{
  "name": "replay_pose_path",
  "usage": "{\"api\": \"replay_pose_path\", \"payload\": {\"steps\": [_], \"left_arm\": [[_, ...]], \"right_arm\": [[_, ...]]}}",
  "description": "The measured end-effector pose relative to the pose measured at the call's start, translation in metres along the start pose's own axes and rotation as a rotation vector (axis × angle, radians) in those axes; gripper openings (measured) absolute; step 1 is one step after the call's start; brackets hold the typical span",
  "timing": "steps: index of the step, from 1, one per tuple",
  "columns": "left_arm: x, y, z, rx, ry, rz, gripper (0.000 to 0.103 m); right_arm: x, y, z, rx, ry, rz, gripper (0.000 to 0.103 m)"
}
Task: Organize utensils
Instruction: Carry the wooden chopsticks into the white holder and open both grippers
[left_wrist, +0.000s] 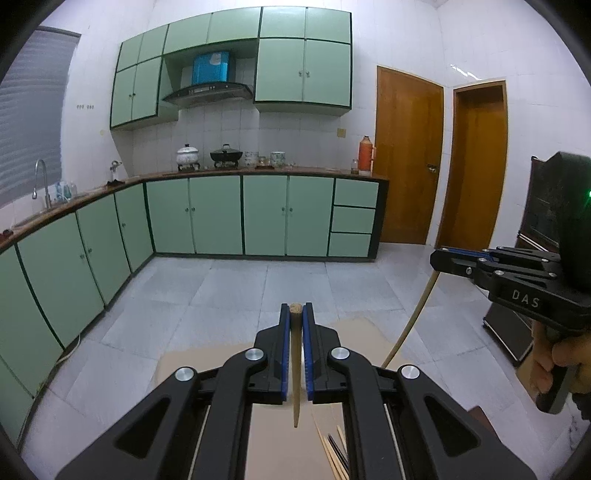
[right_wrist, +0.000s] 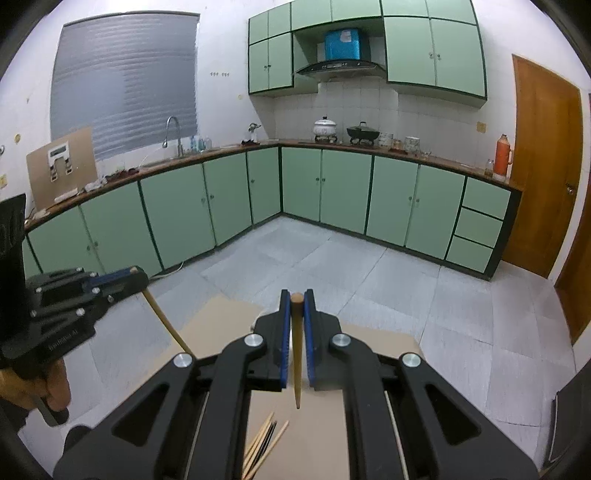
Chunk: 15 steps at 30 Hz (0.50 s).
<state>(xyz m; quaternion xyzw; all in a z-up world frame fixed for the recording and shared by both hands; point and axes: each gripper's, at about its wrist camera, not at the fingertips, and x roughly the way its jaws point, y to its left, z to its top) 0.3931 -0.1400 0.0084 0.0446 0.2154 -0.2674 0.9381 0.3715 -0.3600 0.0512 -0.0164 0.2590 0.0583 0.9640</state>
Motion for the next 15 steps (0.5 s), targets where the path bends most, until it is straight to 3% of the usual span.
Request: {"api": "replay_pose_path", "payload": {"steps": [9,15], "left_arm": [[0.059,0.017,0.044,-0.011,-0.090,0.053,0.006],[0.108,0.032,0.037,-0.049,-0.093,0.058,0.006]], "right_arm": [[0.060,-0.021,0.036,0.006,-0.029,-0.042,0.006],[0.117,-0.038,0.031,0.023,0.010,-0.065,0.006]]}}
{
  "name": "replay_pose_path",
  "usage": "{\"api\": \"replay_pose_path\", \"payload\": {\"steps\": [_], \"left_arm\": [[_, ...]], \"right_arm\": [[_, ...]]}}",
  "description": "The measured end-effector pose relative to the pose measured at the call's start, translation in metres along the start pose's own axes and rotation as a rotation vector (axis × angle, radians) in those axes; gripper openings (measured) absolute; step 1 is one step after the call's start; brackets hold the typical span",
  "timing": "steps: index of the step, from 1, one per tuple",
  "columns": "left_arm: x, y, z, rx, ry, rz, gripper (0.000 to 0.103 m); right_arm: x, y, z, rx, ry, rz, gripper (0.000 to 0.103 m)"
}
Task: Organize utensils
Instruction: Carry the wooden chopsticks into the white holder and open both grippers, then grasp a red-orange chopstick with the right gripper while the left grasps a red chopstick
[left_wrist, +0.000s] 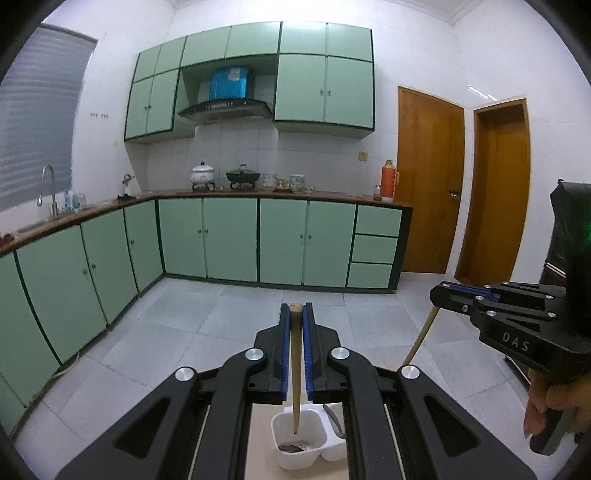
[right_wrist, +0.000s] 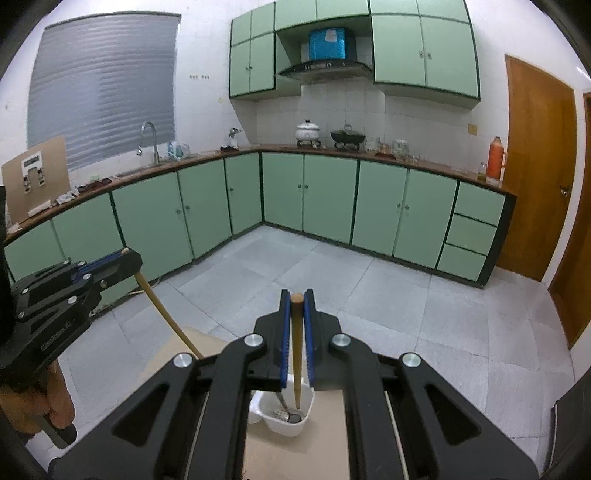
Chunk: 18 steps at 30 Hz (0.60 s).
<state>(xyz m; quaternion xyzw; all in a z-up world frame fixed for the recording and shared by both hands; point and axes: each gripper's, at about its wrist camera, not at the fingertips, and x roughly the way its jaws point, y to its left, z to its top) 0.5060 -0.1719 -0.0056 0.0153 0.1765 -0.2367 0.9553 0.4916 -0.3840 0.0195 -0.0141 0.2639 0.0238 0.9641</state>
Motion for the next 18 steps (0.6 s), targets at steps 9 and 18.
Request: {"api": "replay_pose_path", "payload": {"steps": [9,18], "left_arm": [[0.042,0.013,-0.051,-0.027,0.102,0.002,0.009],[-0.043,0.026,-0.068,-0.005,0.049,0.024,0.048]], "right_arm": [[0.042,-0.006,-0.045,0.040,0.088,0.021,0.013],[-0.032,-0.007,-0.100,0.052,0.030,0.047,0.031]]}}
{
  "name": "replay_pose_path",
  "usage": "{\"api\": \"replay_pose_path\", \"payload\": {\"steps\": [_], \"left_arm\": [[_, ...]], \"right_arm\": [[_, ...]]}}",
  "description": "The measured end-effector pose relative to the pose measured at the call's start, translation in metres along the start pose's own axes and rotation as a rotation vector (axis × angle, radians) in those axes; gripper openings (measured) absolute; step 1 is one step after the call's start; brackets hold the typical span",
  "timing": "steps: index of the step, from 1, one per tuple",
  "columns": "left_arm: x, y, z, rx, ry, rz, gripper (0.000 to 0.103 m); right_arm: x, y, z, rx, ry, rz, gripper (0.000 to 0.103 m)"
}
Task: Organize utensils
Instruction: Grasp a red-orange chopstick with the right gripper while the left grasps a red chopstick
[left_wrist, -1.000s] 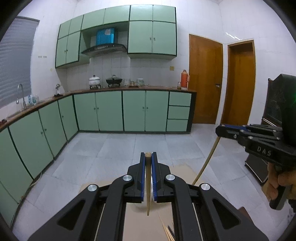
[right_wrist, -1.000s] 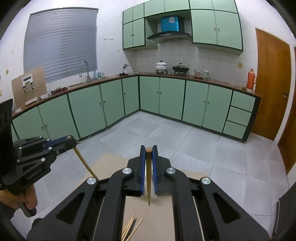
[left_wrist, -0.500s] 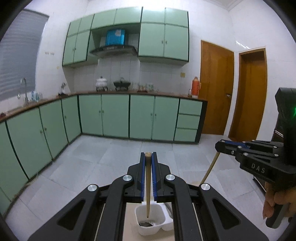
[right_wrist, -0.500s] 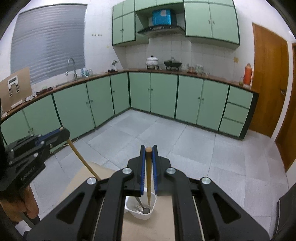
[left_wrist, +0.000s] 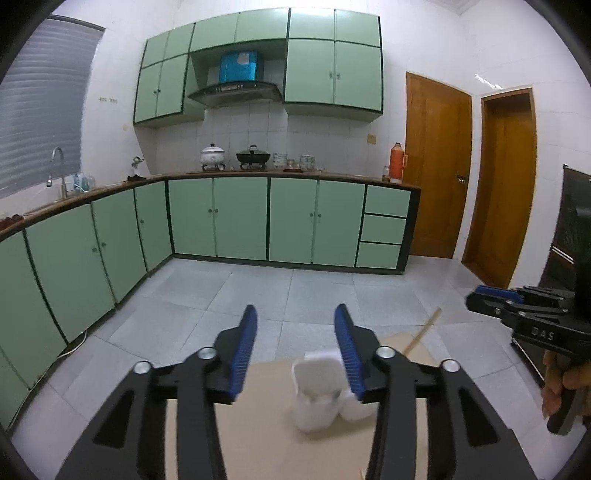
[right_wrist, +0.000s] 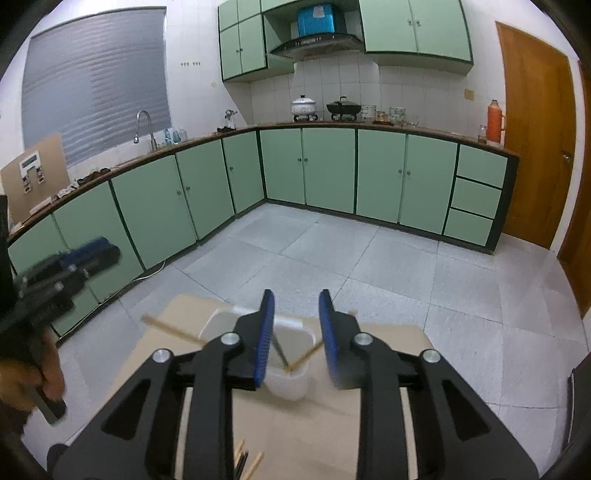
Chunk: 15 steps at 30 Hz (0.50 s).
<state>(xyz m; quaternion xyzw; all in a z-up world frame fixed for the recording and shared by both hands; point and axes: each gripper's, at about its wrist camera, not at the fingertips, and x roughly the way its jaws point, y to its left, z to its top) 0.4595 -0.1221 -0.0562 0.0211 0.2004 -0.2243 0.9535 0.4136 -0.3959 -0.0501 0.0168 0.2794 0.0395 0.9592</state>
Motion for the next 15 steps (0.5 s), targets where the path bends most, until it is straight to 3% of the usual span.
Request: {"api": "replay_pose_path", "payload": {"steps": [3,6,10,13,15], "left_arm": [[-0.044,-0.001,-0.039,0.022,-0.003,0.006,0.058],[-0.077,-0.009,-0.091,0.054,0.018,0.001,0.058],[-0.114,-0.027,-0.187,0.042,0.100,-0.038,0.058],[-0.119,-0.044,-0.238,0.052,0.188,-0.057,0.058],[-0.120,-0.051,-0.258,0.056,0.222,-0.055,0.058]], "right_arm": [[-0.034,0.003,-0.056,0.010,0.005,0.021,0.032],[-0.055,0.013,-0.132,0.019,0.057,0.035,0.033],[-0.069,0.048,-0.243,0.029,0.176,0.076,0.033],[-0.074,0.078,-0.288,0.018,0.225,0.109,0.033],[-0.075,0.098,-0.299,0.001,0.236,0.130,0.033]]}}
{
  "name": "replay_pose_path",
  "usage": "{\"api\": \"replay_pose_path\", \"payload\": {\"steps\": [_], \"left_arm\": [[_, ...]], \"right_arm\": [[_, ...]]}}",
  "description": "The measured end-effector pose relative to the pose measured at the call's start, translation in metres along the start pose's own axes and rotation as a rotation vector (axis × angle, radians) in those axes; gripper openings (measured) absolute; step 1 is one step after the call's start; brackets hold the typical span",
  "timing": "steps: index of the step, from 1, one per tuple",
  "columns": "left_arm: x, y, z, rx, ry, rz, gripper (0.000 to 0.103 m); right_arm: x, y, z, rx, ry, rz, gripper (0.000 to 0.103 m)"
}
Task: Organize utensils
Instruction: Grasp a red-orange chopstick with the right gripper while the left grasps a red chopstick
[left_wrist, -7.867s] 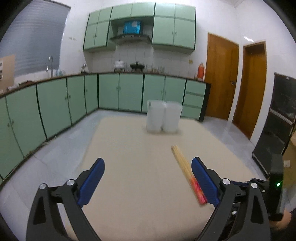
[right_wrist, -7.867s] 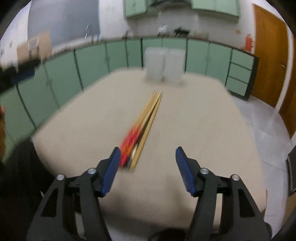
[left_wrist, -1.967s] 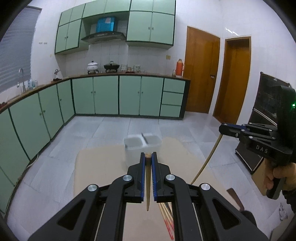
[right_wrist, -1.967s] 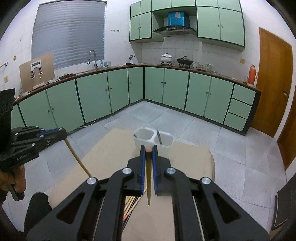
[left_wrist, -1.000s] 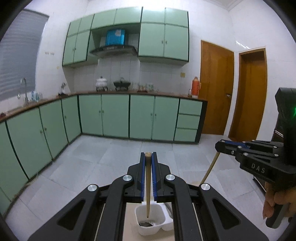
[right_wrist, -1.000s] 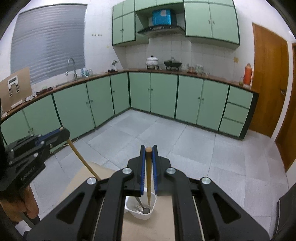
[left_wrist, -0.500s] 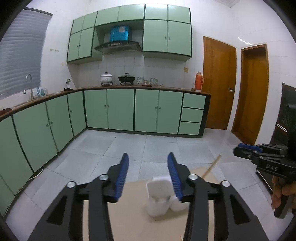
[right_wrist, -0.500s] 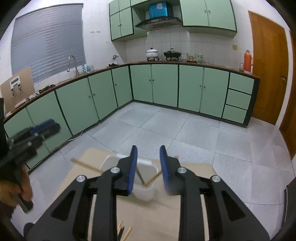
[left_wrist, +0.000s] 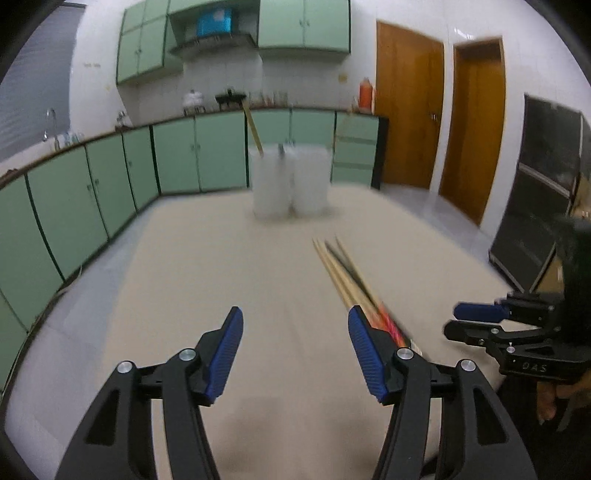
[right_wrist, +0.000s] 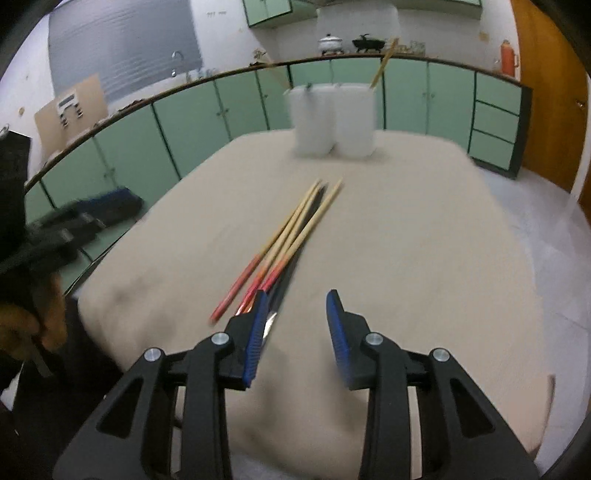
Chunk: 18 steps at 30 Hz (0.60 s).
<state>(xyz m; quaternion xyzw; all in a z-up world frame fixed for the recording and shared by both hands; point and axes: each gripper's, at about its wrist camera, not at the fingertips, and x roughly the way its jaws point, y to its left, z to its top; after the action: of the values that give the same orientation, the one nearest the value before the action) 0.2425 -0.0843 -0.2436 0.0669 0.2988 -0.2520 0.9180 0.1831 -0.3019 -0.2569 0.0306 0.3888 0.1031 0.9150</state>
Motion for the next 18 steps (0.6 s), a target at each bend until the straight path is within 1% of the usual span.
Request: {"api": "replay_pose_path", "payload": {"steps": [2,4,7,8,9,10,11,12,16,18], "left_arm": [[-0.001,0.000,-0.012,-0.050,0.016,-0.007,0.058],[-0.005,0.004,-0.017,-0.087,0.011,0.002,0.058],[-0.008,0.007,-0.017,-0.096,0.005,0.015,0.058],[-0.008,0.007,-0.018,-0.091,0.007,0.018,0.058],[-0.007,0.007,-0.019,-0.087,0.009,0.019,0.058],[-0.005,0.007,-0.018,-0.086,0.016,0.018,0.058],[-0.004,0.005,-0.018,-0.085,0.022,0.014,0.058],[-0.004,0.004,-0.021,-0.082,0.026,0.011,0.058],[0.007,-0.006,-0.022,-0.052,0.053,-0.015,0.058],[0.013,-0.015,-0.024,-0.028,0.065,-0.028,0.058]], "right_arm": [[0.002,0.015,-0.003,-0.023,-0.004,0.004,0.033],[0.008,0.024,0.001,-0.017,-0.003,0.018,0.033],[0.019,0.027,0.006,-0.013,0.016,0.024,0.033],[0.027,0.028,0.006,-0.015,0.041,0.015,0.031],[0.030,0.024,0.003,-0.015,0.060,0.005,0.026],[0.032,0.021,0.003,-0.012,0.065,0.001,0.024],[0.030,0.019,0.003,-0.005,0.059,0.001,0.018],[0.028,0.014,0.004,0.007,0.064,0.007,0.008],[0.010,-0.011,0.003,0.086,0.034,0.012,0.005],[0.004,-0.027,0.000,0.120,0.025,-0.003,0.003]]}}
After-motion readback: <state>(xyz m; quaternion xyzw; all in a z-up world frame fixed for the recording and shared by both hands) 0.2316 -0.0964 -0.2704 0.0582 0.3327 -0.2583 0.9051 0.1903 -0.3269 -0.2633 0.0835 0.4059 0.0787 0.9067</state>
